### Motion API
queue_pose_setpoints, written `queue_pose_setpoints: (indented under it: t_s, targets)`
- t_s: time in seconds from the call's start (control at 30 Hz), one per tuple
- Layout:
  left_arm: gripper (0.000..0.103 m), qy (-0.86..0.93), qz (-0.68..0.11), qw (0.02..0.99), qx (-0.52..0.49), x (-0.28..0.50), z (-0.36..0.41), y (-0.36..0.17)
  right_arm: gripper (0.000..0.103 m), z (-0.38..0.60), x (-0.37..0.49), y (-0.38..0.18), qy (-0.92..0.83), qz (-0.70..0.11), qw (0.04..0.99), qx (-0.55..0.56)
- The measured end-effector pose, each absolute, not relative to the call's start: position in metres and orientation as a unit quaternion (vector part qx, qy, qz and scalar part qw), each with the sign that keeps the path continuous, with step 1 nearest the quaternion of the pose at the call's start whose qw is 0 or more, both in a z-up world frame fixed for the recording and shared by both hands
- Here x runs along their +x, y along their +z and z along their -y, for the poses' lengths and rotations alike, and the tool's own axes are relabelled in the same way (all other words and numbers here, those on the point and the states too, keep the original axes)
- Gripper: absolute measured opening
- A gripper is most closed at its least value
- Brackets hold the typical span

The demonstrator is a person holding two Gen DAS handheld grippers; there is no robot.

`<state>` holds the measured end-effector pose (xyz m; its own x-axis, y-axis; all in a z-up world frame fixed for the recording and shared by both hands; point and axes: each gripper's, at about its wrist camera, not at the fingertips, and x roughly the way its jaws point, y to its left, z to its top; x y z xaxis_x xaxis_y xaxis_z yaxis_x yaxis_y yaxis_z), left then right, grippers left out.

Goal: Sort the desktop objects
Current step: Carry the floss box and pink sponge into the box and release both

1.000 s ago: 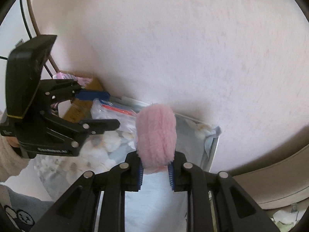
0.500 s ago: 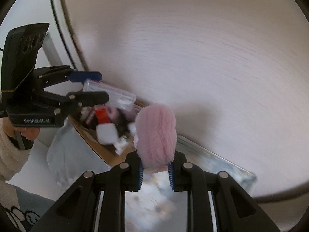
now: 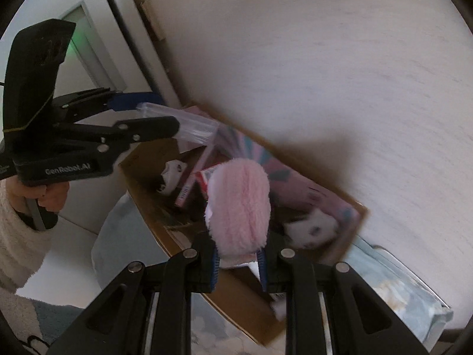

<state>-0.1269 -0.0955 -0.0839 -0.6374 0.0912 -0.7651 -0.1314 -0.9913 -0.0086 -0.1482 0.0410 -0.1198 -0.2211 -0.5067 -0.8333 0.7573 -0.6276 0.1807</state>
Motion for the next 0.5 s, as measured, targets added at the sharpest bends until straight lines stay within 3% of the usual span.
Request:
queue_pose_setpoints:
  t_s: [0.23,0.27,0.3,0.33,0.37,0.4,0.5]
  targets:
    - [0.054,0.900,-0.015,0.059,-0.432,-0.130,0.102,-0.104,0.022,-0.026,-0.150,-0.128,-0.759,-0.129,0.413,0.487]
    - [0.054,0.899,-0.013,0.059,-0.433,-0.131,0.102,-0.106,0.028,-0.028,-0.153,-0.126,-0.757,-0.126,0.411,0.492]
    - [0.056,0.899,-0.010,0.061,-0.434,-0.132,0.104,-0.109,0.040,-0.028,-0.155,-0.129,-0.755,-0.122,0.409,0.498]
    - [0.059,0.898,-0.006,0.064,-0.435,-0.133,0.104,-0.109,0.049,-0.026,-0.157,-0.130,-0.755,-0.119,0.403,0.504]
    - [0.080,0.896,0.000,0.059,-0.440,-0.134,0.104,-0.109,0.063,-0.017,-0.159,-0.129,-0.758,-0.120,0.391,0.508]
    - [0.103,0.895,0.003,0.052,-0.443,-0.137,0.110,-0.107,0.071,-0.019,-0.159,-0.129,-0.762,-0.122,0.382,0.508]
    - [0.103,0.901,0.013,0.038,-0.432,-0.133,0.115,-0.100,0.081,-0.031,-0.158,-0.123,-0.772,-0.117,0.365,0.507]
